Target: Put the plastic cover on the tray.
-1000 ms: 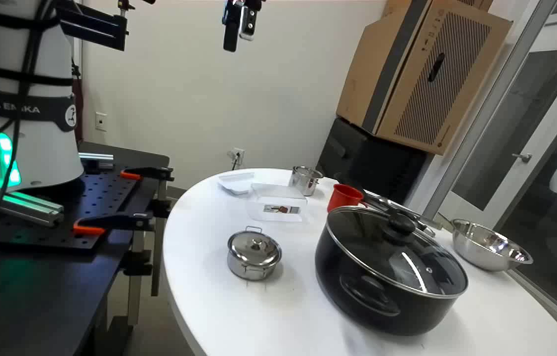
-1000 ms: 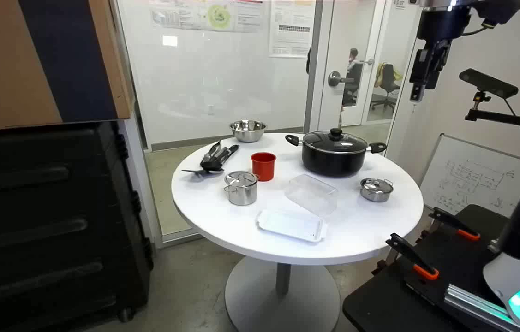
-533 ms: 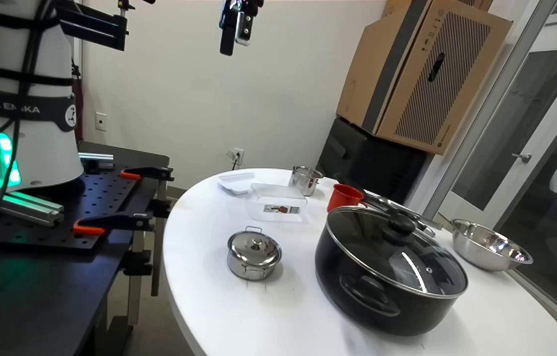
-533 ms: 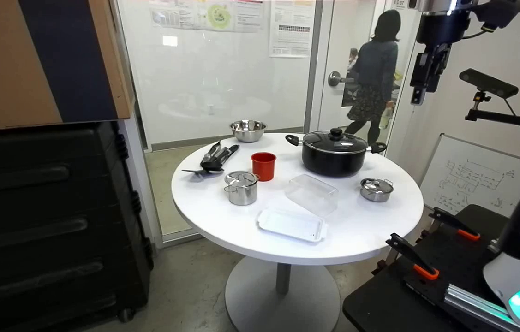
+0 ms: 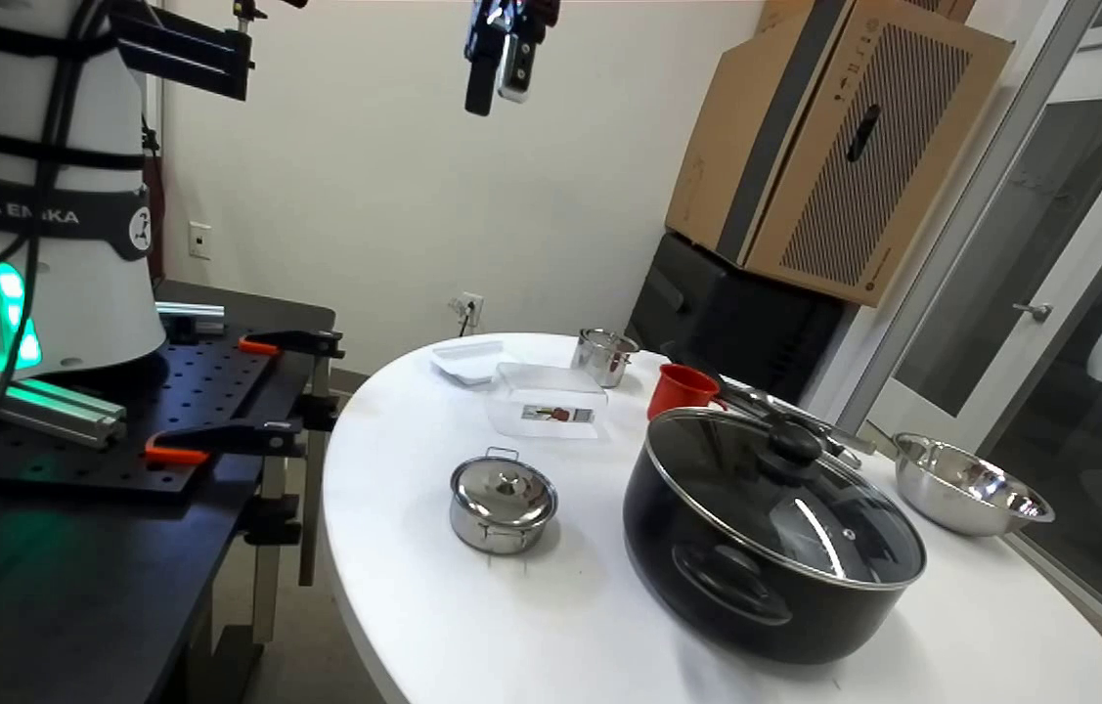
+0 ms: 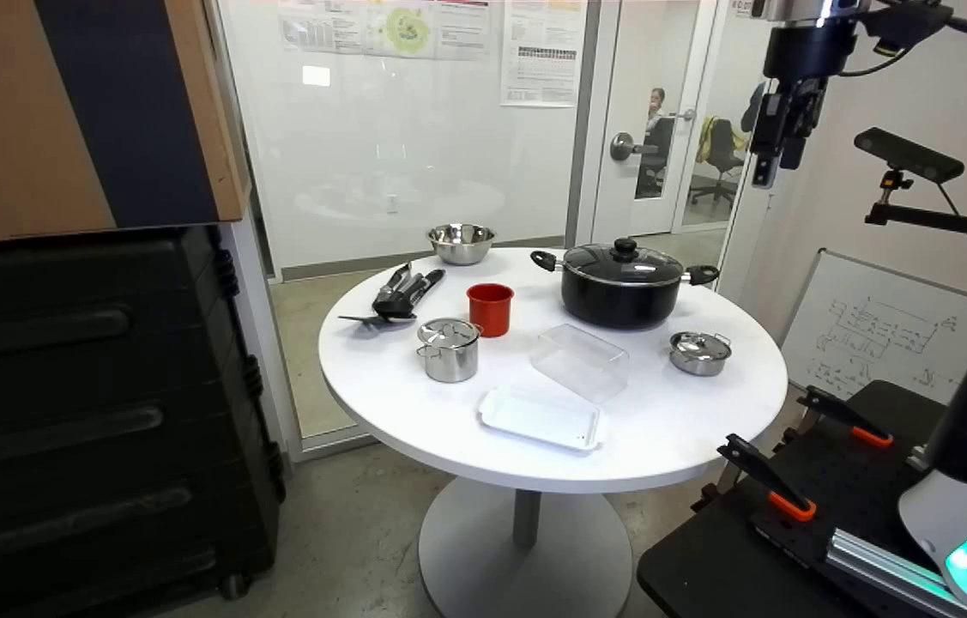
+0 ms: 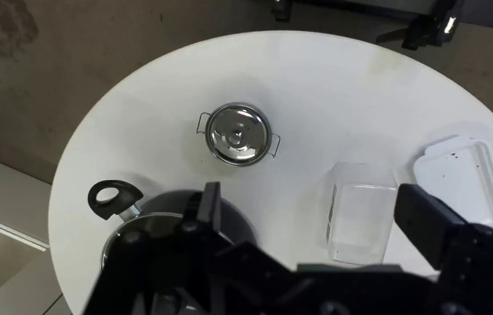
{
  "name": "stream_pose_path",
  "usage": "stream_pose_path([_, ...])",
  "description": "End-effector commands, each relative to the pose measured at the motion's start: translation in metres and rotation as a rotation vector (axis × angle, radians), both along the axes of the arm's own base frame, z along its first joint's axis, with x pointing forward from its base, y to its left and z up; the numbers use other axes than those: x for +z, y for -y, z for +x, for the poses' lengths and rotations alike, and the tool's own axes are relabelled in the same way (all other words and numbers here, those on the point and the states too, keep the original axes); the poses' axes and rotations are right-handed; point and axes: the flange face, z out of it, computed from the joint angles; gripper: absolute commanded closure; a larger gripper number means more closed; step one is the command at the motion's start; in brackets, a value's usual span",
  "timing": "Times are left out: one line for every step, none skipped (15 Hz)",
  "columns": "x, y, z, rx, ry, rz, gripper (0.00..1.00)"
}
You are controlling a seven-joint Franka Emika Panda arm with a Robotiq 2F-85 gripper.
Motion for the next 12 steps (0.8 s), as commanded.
stream_pose_path([-0.021,0.013,0.055,0.069,-0.018,0.031,0.00])
stream_pose_path([-0.030,0.013,0.067,0.099,-0.031,0.041,0.00])
stream_pose_path([-0.040,0.010,0.079,0.125,-0.054,0.046,0.00])
stream_pose_path([-0.050,0.006,0.090,0.143,-0.080,0.048,0.00])
stream_pose_path([-0.059,0.001,0.103,0.154,-0.109,0.047,0.00])
stream_pose_path([-0.068,-0.002,0.116,0.158,-0.130,0.046,0.00])
stream_pose_path([-0.076,-0.006,0.130,0.152,-0.150,0.048,0.00])
stream_pose_path([-0.080,-0.008,0.141,0.144,-0.169,0.049,0.00])
stream_pose_path([-0.070,-0.003,0.107,0.144,-0.130,0.032,0.00])
stream_pose_path([-0.076,-0.005,0.116,0.147,-0.146,0.031,0.00])
stream_pose_path([-0.080,-0.005,0.117,0.147,-0.155,0.031,0.00])
stream_pose_path([-0.081,-0.004,0.116,0.145,-0.156,0.031,0.00])
